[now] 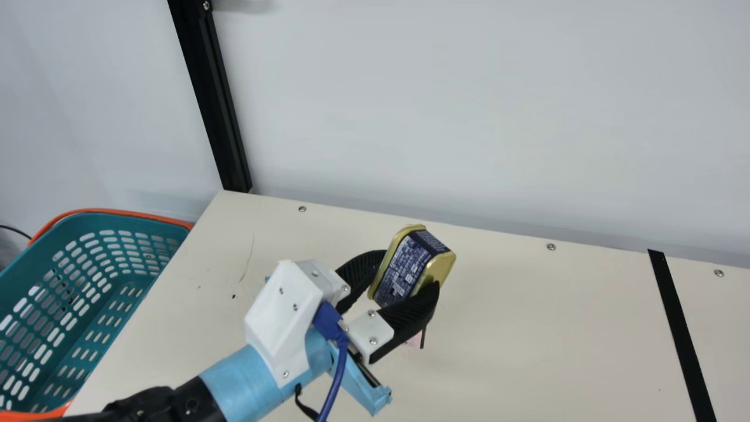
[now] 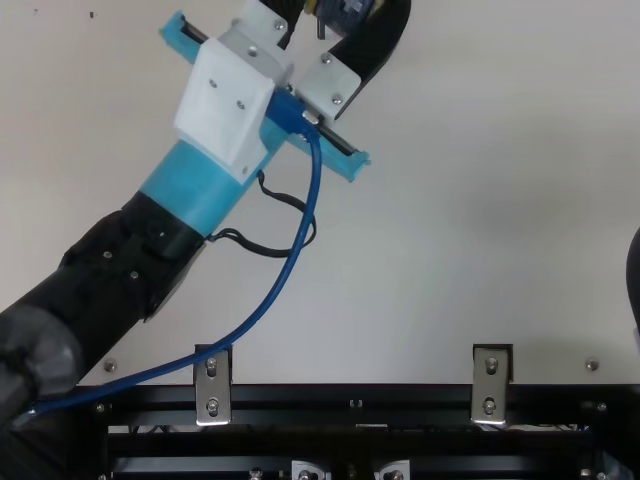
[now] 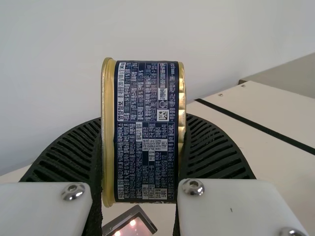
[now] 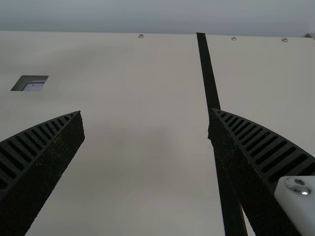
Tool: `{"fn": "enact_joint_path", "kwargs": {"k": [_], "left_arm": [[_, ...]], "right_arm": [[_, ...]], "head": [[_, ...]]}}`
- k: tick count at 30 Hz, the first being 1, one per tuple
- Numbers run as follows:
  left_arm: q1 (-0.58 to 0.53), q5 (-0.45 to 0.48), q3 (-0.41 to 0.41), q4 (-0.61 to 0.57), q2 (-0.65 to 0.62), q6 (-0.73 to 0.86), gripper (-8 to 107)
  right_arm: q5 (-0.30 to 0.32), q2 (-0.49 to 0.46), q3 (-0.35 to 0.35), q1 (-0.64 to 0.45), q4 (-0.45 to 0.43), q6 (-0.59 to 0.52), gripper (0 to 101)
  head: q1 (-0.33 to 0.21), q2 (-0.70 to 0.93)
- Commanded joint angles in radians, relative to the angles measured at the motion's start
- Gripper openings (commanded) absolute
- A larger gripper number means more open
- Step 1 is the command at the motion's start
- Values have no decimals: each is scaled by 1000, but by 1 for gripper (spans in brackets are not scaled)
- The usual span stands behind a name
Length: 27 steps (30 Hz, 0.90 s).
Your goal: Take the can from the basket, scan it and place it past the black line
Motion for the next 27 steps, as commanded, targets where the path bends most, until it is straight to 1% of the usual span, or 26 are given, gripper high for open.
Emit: {"fn": "enact_joint_path", "kwargs": {"k": [1, 15, 27], "left_arm": [[-4, -8, -6, -2, 13, 4, 10], [-4, -61, -31, 16, 94, 44, 10], [103, -55, -45, 96, 97, 18, 10]], "right_arm": [[0, 0, 0, 0, 0, 0, 101], [0, 0, 0, 0, 0, 0, 101], [0, 0, 0, 0, 0, 0, 101]], "head": [[-37, -2], [-37, -2], [-37, -2]]}}
